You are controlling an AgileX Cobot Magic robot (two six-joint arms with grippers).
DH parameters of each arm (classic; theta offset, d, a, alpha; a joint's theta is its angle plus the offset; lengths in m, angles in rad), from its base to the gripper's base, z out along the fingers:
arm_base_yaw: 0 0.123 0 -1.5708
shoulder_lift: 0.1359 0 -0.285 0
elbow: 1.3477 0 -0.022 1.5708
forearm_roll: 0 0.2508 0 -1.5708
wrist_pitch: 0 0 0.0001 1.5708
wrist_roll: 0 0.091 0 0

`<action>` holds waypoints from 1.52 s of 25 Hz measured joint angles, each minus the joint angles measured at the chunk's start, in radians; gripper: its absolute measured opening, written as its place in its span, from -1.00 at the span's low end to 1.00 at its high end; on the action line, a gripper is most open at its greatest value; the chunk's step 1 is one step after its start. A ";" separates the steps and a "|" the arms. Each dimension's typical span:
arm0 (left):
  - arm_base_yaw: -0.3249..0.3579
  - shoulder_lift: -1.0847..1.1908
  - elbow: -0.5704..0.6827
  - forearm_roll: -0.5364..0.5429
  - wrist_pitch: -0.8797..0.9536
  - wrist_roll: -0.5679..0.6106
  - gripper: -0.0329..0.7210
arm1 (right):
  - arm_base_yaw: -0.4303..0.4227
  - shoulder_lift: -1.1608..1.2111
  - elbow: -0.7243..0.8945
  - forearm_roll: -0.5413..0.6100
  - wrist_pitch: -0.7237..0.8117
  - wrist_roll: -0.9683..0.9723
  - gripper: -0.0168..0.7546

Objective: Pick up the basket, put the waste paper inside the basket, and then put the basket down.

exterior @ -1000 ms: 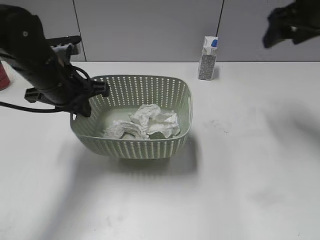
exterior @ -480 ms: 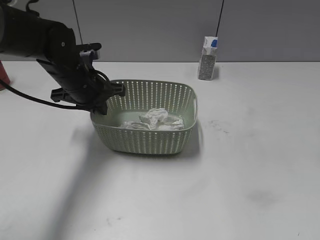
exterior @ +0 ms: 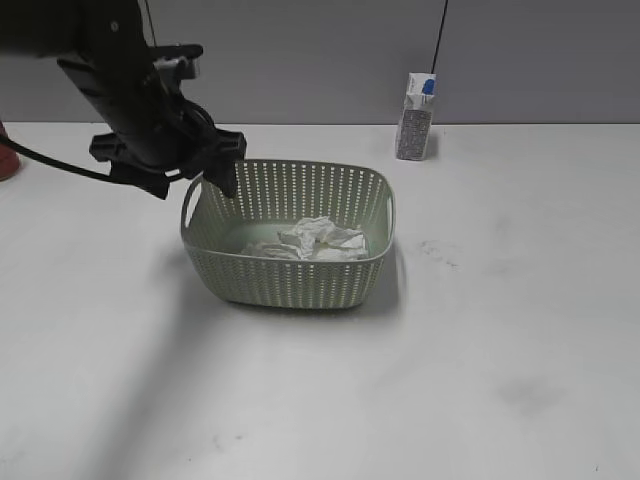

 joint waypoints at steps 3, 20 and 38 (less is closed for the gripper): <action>0.019 -0.045 -0.045 0.004 0.077 0.045 0.91 | 0.000 -0.162 0.158 0.000 -0.068 0.000 0.45; 0.430 -0.356 -0.023 -0.036 0.340 0.321 0.81 | 0.000 -0.873 0.338 -0.001 -0.042 0.117 0.32; 0.436 -1.217 0.680 -0.029 0.230 0.352 0.64 | 0.023 -0.918 0.340 -0.003 -0.040 0.121 0.21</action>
